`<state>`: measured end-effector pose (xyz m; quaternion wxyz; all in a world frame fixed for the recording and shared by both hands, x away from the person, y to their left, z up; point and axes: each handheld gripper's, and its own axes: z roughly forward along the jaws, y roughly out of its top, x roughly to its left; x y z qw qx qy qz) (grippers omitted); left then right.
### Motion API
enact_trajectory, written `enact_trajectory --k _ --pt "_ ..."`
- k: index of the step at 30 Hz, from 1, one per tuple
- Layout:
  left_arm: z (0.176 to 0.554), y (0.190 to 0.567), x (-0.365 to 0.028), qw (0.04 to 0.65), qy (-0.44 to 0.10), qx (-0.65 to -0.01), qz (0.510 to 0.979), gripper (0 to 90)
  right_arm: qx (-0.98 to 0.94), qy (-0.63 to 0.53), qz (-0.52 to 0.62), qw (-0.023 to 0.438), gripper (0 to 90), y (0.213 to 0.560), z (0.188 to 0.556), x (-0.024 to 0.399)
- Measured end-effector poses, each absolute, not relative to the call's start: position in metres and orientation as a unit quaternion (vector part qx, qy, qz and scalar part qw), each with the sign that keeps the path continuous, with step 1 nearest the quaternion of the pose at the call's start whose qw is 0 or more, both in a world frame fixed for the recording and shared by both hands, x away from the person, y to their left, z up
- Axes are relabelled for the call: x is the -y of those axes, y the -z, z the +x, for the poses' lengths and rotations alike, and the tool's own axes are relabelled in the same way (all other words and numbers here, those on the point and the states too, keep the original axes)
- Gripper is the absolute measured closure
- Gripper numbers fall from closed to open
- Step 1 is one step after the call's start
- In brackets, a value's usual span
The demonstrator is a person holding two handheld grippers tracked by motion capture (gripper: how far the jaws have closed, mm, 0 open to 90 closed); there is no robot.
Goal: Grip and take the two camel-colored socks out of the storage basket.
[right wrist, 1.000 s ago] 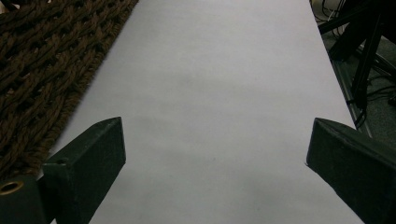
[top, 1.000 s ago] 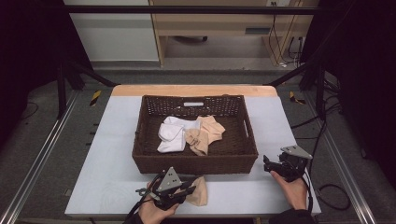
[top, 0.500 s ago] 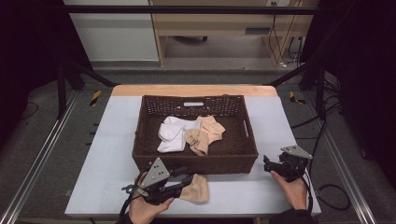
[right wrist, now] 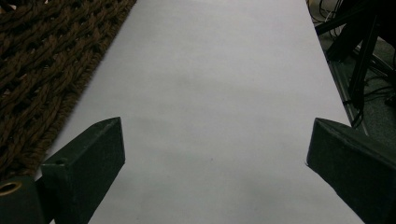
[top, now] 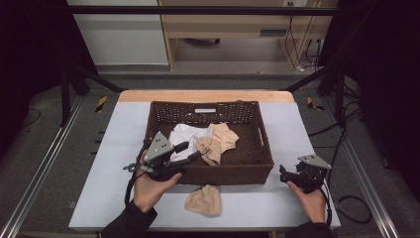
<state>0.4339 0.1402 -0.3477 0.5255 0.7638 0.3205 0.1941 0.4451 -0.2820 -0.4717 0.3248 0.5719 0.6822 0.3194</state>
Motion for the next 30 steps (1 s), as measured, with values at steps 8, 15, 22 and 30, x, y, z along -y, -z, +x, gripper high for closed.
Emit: enact_trajectory --k 8,15,22,30 --pt "0.475 0.339 -0.135 0.502 -0.217 -0.348 0.761 48.3 -0.678 -0.321 0.573 0.329 4.2 0.471 0.446 0.283" --pt "0.504 0.347 -0.125 0.483 -0.228 -0.368 0.761 47.8 -0.679 -0.322 0.574 0.327 4.3 0.472 0.446 0.283" --pt "0.532 0.357 -0.115 0.472 -0.245 -0.382 0.755 46.7 -0.68 -0.321 0.574 0.325 4.3 0.472 0.447 0.283" --pt "0.551 0.387 -0.107 0.433 -0.227 -0.4 0.775 48.5 -0.68 -0.321 0.573 0.326 4.4 0.472 0.447 0.283"
